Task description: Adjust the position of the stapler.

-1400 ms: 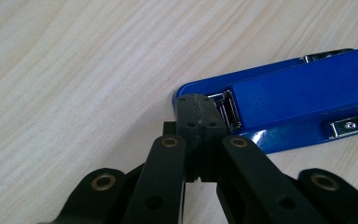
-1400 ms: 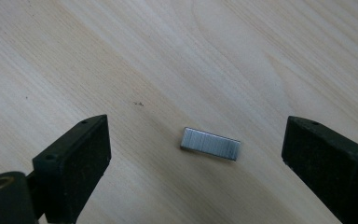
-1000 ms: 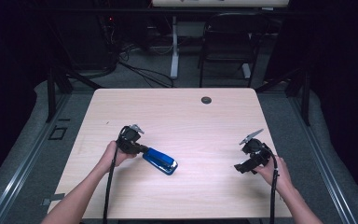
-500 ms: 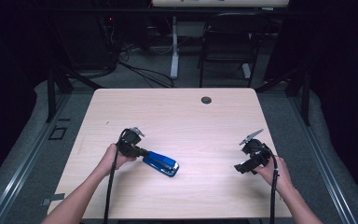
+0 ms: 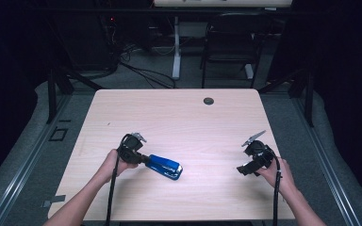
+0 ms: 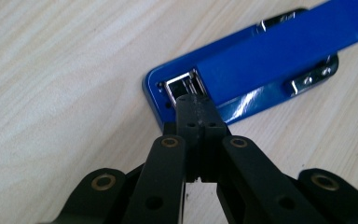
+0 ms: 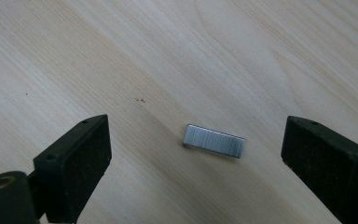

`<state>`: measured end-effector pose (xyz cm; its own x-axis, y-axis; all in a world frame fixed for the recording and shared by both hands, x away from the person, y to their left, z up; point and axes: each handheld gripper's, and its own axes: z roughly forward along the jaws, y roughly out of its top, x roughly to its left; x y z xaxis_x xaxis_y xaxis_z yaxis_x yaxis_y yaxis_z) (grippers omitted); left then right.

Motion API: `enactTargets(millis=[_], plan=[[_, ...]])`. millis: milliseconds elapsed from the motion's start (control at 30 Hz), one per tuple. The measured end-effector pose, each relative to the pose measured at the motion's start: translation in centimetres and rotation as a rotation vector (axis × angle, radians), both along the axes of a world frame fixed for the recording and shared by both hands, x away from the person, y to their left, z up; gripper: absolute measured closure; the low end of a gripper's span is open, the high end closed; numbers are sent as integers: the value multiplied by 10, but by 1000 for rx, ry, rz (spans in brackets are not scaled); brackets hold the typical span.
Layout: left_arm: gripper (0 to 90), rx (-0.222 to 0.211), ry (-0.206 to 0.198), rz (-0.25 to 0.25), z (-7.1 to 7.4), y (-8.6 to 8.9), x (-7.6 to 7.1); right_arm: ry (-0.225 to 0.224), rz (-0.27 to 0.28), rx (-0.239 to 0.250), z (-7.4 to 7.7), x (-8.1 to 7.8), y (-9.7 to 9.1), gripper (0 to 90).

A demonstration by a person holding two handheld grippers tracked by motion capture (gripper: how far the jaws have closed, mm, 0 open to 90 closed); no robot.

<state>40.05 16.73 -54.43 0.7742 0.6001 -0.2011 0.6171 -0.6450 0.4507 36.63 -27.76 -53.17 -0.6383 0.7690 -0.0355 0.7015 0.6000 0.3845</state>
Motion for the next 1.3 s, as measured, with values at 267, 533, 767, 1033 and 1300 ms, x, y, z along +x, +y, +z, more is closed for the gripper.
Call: enactTargets(millis=[267,533,767,1033,1300], plan=[[900,-23,-16,17,0,1,1,5,9,-1,0,0,0,79],[900,-69,38,31,-3,5,3,10,11,-5,-2,1,3,79],[900,-74,50,22,-3,2,3,10,5,13,-4,1,4,79],[900,-77,61,-6,-3,-6,-1,14,13,2,-3,1,4,80],[900,-86,68,-24,-4,-14,-4,18,27,-3,-1,0,6,81]])
